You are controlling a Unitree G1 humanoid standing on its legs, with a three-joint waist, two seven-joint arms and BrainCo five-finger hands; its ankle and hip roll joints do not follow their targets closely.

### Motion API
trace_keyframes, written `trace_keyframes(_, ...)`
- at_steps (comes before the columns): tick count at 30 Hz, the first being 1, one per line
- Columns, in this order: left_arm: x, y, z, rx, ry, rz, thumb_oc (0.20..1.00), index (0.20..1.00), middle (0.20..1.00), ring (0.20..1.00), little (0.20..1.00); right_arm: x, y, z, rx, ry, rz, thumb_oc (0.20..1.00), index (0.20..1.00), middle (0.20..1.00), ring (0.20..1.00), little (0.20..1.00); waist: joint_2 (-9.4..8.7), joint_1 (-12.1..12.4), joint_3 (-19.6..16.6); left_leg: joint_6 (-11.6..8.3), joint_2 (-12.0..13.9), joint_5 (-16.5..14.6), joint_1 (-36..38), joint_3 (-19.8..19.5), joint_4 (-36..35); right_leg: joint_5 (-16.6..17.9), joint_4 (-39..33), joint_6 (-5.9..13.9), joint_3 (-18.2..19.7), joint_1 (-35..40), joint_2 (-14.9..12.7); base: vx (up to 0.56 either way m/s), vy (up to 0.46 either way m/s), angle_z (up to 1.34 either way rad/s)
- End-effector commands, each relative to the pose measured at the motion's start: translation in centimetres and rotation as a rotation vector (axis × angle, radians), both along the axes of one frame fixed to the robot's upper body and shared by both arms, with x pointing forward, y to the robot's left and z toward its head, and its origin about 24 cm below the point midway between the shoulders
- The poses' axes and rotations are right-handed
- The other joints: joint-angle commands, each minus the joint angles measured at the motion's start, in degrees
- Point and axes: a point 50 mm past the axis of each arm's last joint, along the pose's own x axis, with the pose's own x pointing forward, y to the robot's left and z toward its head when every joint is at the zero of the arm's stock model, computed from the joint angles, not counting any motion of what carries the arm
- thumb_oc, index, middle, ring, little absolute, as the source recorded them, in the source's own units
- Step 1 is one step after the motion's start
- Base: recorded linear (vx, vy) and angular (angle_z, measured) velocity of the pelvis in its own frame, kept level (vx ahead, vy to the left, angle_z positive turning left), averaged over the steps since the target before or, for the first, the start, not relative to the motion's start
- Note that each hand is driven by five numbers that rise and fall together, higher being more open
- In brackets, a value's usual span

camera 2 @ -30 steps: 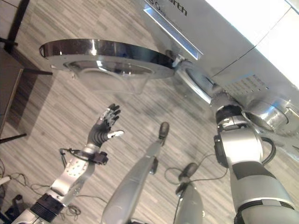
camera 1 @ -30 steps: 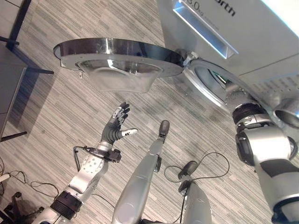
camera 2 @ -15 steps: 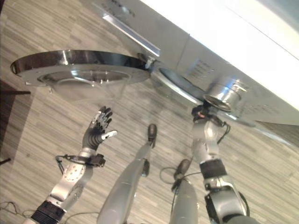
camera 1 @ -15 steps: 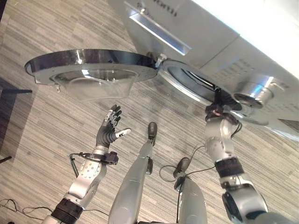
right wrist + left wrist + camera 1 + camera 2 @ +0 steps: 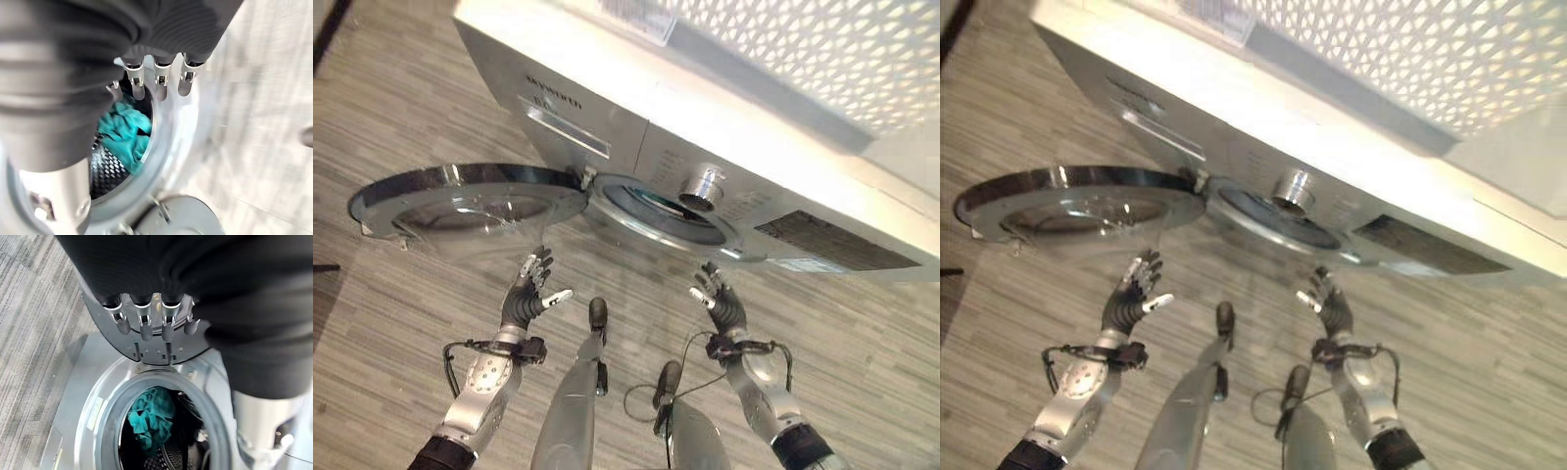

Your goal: Grab the laundry basket,head to the washer,open it,put in the laundry and shut it.

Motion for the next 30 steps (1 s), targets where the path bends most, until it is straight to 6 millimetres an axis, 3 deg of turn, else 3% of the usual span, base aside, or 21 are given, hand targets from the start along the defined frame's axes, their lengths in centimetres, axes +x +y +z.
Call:
trace_keyframes(1, -0.8, 1.3, 0.0, 0.081, -0.038, 0.034, 1.0, 1.0, 1.0, 1.0, 1.0, -0.9, -1.0, -1.6, -0.182, 0.056, 0.085, 1.0, 1.0, 1.0, 1.0, 1.0, -0.46, 0.04, -0.86, -2.83, -1.46, -4.3, 2.61, -1.39, -0.02, 1.19, -2.41, -6.77, -4.47, 6.94, 6.65, -0.03, -0.044, 0.05)
trace_keyframes(3, -1.6, 2.6, -1.1, 0.165, 0.007, 0.086, 1.0, 1.0, 1.0, 1.0, 1.0, -2.7, -2.7, -3.2, -0.389, 0.117, 0.131, 1.0, 1.0, 1.0, 1.0, 1.0, -0.16, -0.17, -2.34, -3.44, -0.59, -3.05, 6.5, -2.1, -2.17, 0.7, -2.49, -6.98, -5.0, 9.09, 7.1, -0.05, -0.055, 0.08)
trace_keyframes(6, -2.5, 3.6, -2.0, 0.247, 0.041, 0.139, 1.0, 1.0, 1.0, 1.0, 1.0, -4.1, -4.3, -3.6, -0.521, 0.127, 0.149, 1.0, 1.0, 1.0, 1.0, 1.0, -0.03, -0.46, -3.39, -3.72, -0.24, -2.56, 8.82, -2.43, -3.28, 0.79, -2.97, -6.93, -5.19, 10.8, 7.26, -0.04, -0.041, 0.05)
trace_keyframes(7, -3.2, 4.6, -2.8, 0.328, 0.075, 0.203, 1.0, 1.0, 1.0, 1.0, 1.0, -5.1, -5.8, -3.8, -0.674, 0.133, 0.167, 1.0, 1.0, 1.0, 1.0, 1.0, -0.03, -0.4, -4.71, -4.05, 0.29, -1.94, 10.64, -2.61, -4.11, 1.23, -3.43, -6.73, -5.36, 12.41, 7.36, -0.03, -0.028, 0.08)
trace_keyframes(10, -3.8, 5.6, -3.5, 0.4, 0.111, 0.248, 1.0, 1.0, 1.0, 1.0, 1.0, -6.1, -7.3, -4.1, -0.776, 0.166, 0.143, 1.0, 1.0, 1.0, 1.0, 1.0, 0.24, -0.77, -5.93, -4.31, 0.88, -1.31, 13.04, -2.41, -5.34, 1.82, -4.01, -6.56, -5.03, 14.25, 7.39, -0.03, -0.025, 0.06)
trace_keyframes(15, -4.2, 8.2, -3.0, 0.701, 0.117, 0.321, 1.0, 1.0, 1.0, 1.0, 1.0, -8.2, -9.6, -5.4, -0.784, 0.293, 0.054, 1.0, 1.0, 1.0, 1.0, 1.0, 0.75, -1.5, -8.86, -4.72, 1.97, -1.21, 17.35, -1.62, -6.31, 2.72, -4.7, -6.33, -3.7, 17.65, 7.29, -0.03, -0.006, -0.1)
trace_keyframes(20, -3.2, 12.3, -0.7, 0.903, 0.066, 0.645, 1.0, 1.0, 1.0, 1.0, 1.0, -9.9, -9.2, -7.4, -0.783, 0.406, 0.056, 1.0, 1.0, 1.0, 1.0, 1.0, 0.95, -2.17, -11.99, -5.29, 2.85, -1.86, 20.58, -0.47, -6.67, 3.29, -7.04, -5.89, -2.02, 21.23, 7.24, 0.01, -0.004, -0.13)
trace_keyframes(24, -1.3, 15.1, 1.2, 1.044, 0.071, 0.749, 1.0, 1.0, 1.0, 1.0, 1.0, -10.7, -8.5, -8.1, -0.78, 0.445, 0.104, 1.0, 1.0, 1.0, 1.0, 1.0, 1.33, -3.36, -13.63, -5.47, 3.03, -2.45, 22.05, 0.48, -6.71, 3.42, -8.24, -5.77, -0.91, 22.85, 6.97, 0.05, 0.024, -0.17)
trace_keyframes(25, -1.2, 16.7, 1.8, 1.156, 0.114, 0.782, 1.0, 1.0, 1.0, 1.0, 1.0, -10.9, -8.3, -8.1, -0.788, 0.442, 0.135, 1.0, 1.0, 1.0, 1.0, 1.0, 1.61, -3.93, -14.03, -5.49, 3.08, -2.7, 22.31, 0.78, -6.71, 3.5, -8.35, -5.66, -0.71, 22.97, 6.94, 0.04, 0.021, -0.15)
trace_keyframes(26, -1.0, 16.7, 1.8, 1.159, 0.111, 0.782, 1.0, 1.0, 1.0, 1.0, 1.0, -10.9, -8.2, -8.1, -0.785, 0.442, 0.134, 1.0, 1.0, 1.0, 1.0, 1.0, 1.47, -3.81, -13.95, -5.49, 3.06, -2.73, 22.32, 0.79, -6.71, 3.51, -8.38, -5.65, -0.71, 22.99, 6.93, 0.03, 0.038, -0.12)
trace_keyframes(27, -0.7, 19.2, 2.8, 1.297, 0.208, 0.831, 1.0, 1.0, 1.0, 1.0, 1.0, -11.1, -7.8, -8.2, -0.799, 0.434, 0.182, 1.0, 1.0, 1.0, 1.0, 1.0, 2.04, -4.71, -14.54, -5.5, 3.13, -3.22, 22.55, 1.29, -6.71, 3.61, -8.5, -5.29, -0.21, 23.04, 6.7, 0.02, 0.041, -0.06)
trace_keyframes(30, -0.3, 22.0, 4.8, 1.353, 0.3, 0.896, 1.0, 1.0, 1.0, 1.0, 1.0, -11.1, -7.0, -8.3, -0.816, 0.427, 0.235, 1.0, 1.0, 1.0, 1.0, 1.0, 2.57, -5.28, -14.76, -5.25, 3.15, -4.06, 22.66, 1.92, -6.71, 3.66, -8.13, -4.81, 0.81, 22.37, 6.05, 0.01, 0.043, -0.18)
